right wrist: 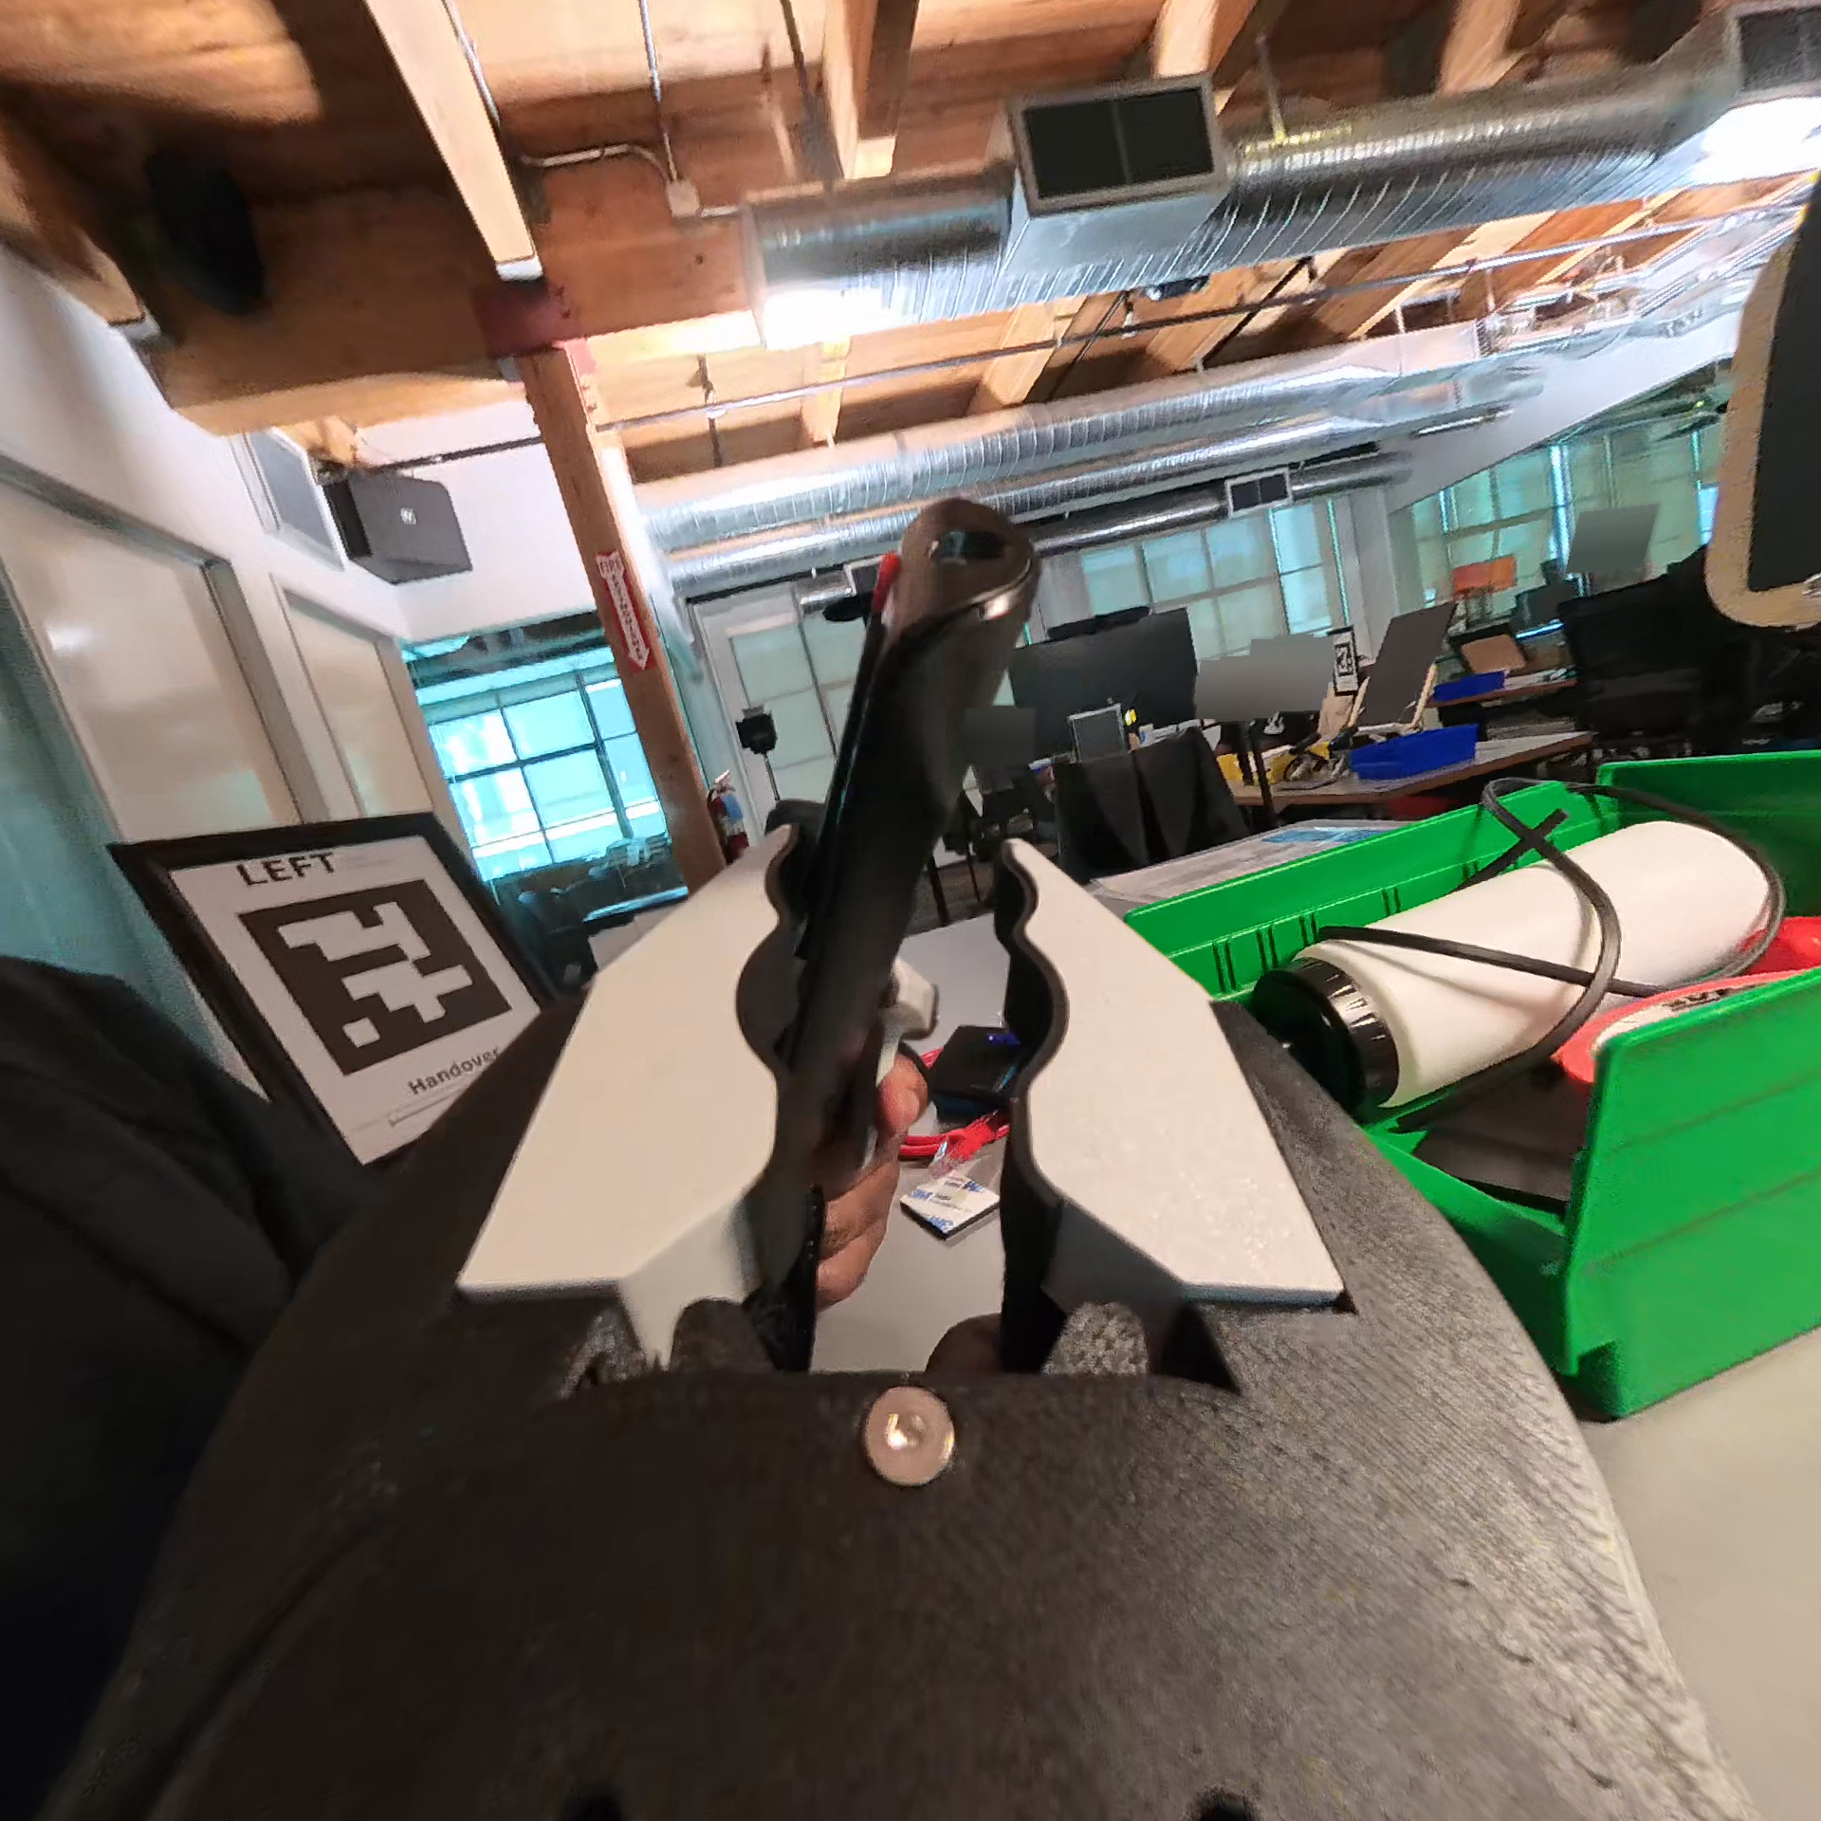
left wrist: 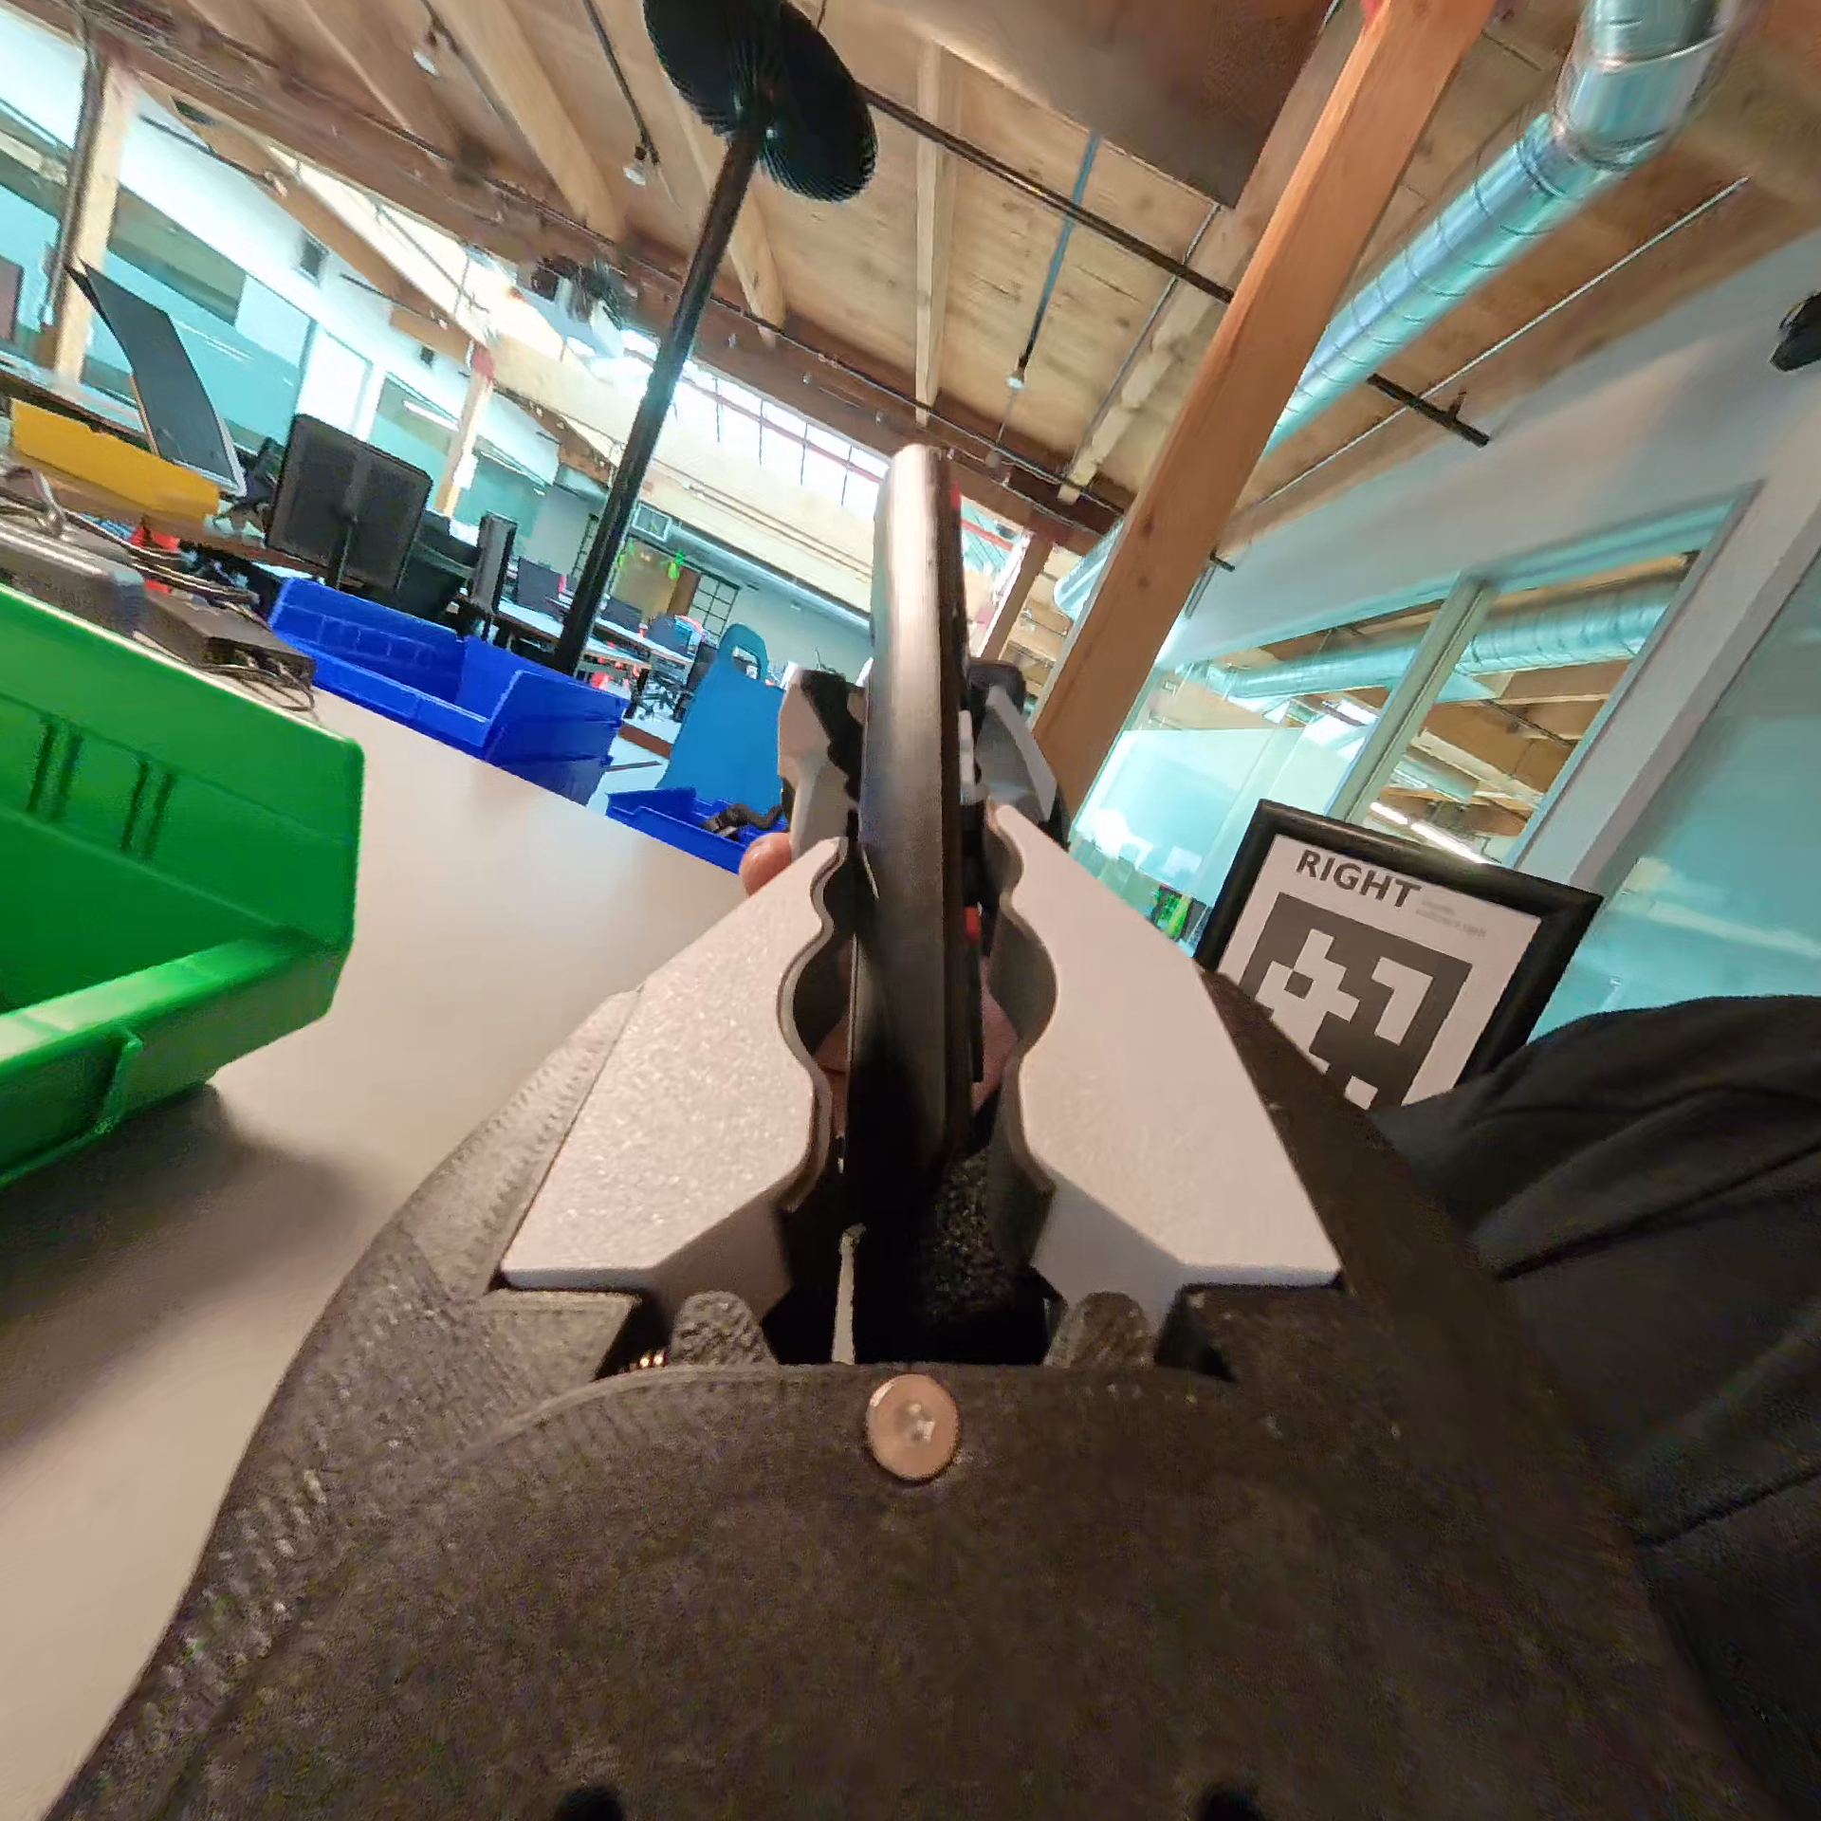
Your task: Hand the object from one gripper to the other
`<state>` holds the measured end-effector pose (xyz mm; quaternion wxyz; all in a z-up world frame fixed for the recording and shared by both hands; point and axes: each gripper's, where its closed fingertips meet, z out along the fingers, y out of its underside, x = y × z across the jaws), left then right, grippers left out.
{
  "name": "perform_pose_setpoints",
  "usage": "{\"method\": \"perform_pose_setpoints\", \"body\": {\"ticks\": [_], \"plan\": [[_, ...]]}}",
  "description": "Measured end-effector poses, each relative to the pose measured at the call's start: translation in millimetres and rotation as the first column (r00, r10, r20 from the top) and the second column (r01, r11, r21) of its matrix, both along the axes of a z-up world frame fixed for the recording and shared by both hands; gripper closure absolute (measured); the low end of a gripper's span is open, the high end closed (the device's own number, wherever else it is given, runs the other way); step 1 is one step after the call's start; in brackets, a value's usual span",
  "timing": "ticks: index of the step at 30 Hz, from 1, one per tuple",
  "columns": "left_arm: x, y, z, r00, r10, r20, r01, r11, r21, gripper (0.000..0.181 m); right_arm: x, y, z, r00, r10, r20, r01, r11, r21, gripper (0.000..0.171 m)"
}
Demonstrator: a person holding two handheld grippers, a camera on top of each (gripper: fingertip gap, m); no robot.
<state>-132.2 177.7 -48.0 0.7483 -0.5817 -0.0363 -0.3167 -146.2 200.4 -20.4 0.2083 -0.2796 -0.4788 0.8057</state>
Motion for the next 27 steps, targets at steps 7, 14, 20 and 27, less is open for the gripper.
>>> {"method": "perform_pose_setpoints", "body": {"ticks": [7,14,20,27], "plan": [[8.8,10.2,-14.7,0.996,0.014,-0.087,-0.022,0.995,-0.093,0.148,4.2,-0.3,0.0,1.0,-0.003,-0.021,0.004,0.998,0.058,0.146],[20.8,9.8,-18.8,0.988,-0.026,-0.152,0.009,0.994,-0.111,0.155,14.6,-13.9,-10.2,0.997,0.081,-0.01,-0.078,0.979,0.187,0.148],[22.3,12.9,-21.5,0.983,-0.006,-0.181,-0.015,0.993,-0.114,0.151,17.4,-27.2,-14.7,0.992,0.127,-0.004,-0.123,0.971,0.207,0.148],[21.4,10.7,-17.8,0.973,0.023,-0.23,-0.043,0.996,-0.079,0.157,14.2,-25.1,-8.9,0.993,0.115,-0.013,-0.112,0.984,0.136,0.145]]}}
